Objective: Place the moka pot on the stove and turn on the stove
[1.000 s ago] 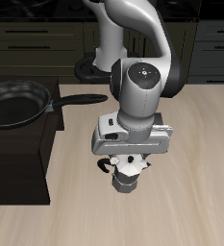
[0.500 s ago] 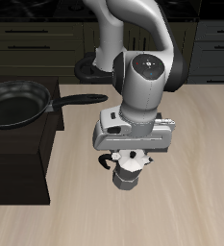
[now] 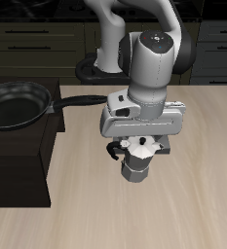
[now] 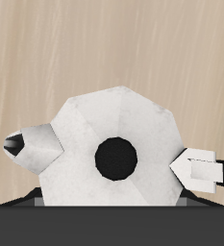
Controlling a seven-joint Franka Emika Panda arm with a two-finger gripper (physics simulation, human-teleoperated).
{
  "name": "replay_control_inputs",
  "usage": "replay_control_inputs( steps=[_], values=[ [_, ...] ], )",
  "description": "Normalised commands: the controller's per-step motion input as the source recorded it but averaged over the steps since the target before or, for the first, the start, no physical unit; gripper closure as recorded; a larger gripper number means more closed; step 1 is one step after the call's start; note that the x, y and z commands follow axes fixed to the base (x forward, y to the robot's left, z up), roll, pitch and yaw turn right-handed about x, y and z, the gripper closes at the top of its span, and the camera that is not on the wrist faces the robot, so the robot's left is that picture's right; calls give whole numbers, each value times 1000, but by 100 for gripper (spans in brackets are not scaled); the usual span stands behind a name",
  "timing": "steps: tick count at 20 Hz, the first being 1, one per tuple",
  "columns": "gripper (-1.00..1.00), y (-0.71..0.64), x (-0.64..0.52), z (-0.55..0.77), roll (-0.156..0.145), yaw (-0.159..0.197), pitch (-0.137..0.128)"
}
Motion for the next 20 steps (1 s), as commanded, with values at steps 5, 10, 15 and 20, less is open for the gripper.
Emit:
replay_control_inputs(
  steps=[5, 10, 15, 20],
  values=[
    [100, 166, -34, 201, 18, 2, -20],
    [100, 300, -59, 231, 39, 11, -31],
    [100, 280, -46, 183, 42, 8, -26],
    [100, 294, -126, 134, 42, 0, -11]
  ],
)
